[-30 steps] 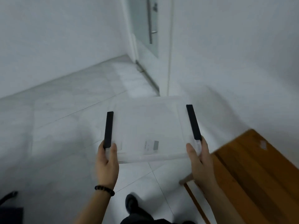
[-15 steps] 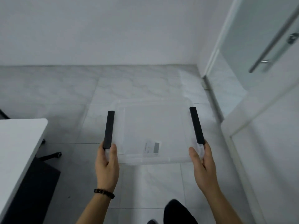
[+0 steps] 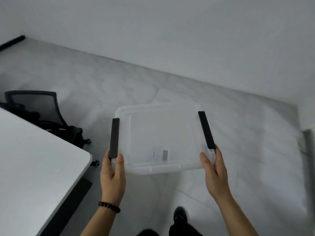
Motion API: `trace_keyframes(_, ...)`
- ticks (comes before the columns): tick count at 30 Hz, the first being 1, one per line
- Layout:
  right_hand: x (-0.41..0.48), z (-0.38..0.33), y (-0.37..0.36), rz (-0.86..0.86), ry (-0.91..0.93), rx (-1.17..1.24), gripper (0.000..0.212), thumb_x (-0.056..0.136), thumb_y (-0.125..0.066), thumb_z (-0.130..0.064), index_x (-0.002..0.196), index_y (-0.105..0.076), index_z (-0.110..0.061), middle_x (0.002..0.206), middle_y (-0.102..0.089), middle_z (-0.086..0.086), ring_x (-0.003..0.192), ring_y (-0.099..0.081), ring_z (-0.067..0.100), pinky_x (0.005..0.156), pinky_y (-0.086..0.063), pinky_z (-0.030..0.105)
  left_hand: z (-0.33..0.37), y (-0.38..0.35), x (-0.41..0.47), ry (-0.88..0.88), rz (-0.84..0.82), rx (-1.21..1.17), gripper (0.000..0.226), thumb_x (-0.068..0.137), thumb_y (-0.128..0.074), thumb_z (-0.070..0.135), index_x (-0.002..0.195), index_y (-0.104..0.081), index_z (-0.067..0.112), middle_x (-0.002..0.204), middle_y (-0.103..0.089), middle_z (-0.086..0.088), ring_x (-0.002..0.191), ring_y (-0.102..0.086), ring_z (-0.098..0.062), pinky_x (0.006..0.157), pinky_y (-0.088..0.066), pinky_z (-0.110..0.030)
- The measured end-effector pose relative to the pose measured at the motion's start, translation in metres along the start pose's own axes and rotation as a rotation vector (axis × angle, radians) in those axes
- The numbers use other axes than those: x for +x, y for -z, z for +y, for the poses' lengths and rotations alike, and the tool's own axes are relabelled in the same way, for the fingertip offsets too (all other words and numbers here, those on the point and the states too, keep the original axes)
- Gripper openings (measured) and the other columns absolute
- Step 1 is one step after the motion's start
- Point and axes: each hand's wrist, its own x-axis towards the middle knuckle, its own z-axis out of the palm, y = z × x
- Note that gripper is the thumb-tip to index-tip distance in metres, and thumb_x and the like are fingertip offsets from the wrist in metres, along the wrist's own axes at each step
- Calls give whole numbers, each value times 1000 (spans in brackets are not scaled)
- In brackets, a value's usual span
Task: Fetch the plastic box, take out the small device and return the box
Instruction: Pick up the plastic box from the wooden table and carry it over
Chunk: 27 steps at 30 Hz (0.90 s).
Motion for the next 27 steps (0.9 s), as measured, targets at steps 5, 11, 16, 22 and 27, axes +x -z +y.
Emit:
trace_keyframes(5, 136, -72, -92, -220, 112, -49, 47, 101, -52, -29, 147, -42, -31, 122, -55, 27, 109, -46, 38, 95, -43, 46, 13, -9, 117, 48, 259, -40, 36, 100, -49, 26, 134, -51, 15, 113, -62, 5, 102, -56, -4, 91, -43, -27)
trace_keyframes(11, 291, -134, -241, -399, 260, -43, 46, 101, -53, -25, 145, -43, -27, 103, -63, -33, 107, -49, 7, 72, -45, 4, -8, -9, 289, 86, 439, -121, 46, 97, -51, 34, 139, -47, 16, 127, -62, 0, 117, -57, -10, 102, -45, -34)
trace_keyframes(16, 394, -205, -351, -432, 291, -45, 43, 100, -54, -30, 141, -43, -37, 97, -62, -42, 111, -46, 0, 77, -42, 0, 6, -3, 452, 84, 462, -145, 35, 99, -50, 23, 133, -50, 15, 112, -61, 14, 97, -55, 18, 83, -41, -5)
trace_keyframes(22, 499, -275, -469, -426, 263, -55, 42, 100, -53, -28, 142, -47, -32, 118, -57, 21, 106, -48, 35, 94, -43, 49, 20, 2, 628, 47, 474, -109, 35, 96, -51, 29, 127, -54, 12, 103, -63, 0, 88, -58, 2, 79, -43, -15)
trace_keyframes(27, 609, -307, -601, -508, 247, -26, 39, 100, -53, -26, 138, -48, -34, 119, -51, 31, 109, -43, 43, 95, -39, 56, 3, 5, 786, 86, 525, -93, 40, 93, -50, 34, 127, -55, 13, 97, -61, 5, 83, -54, 2, 78, -42, -17)
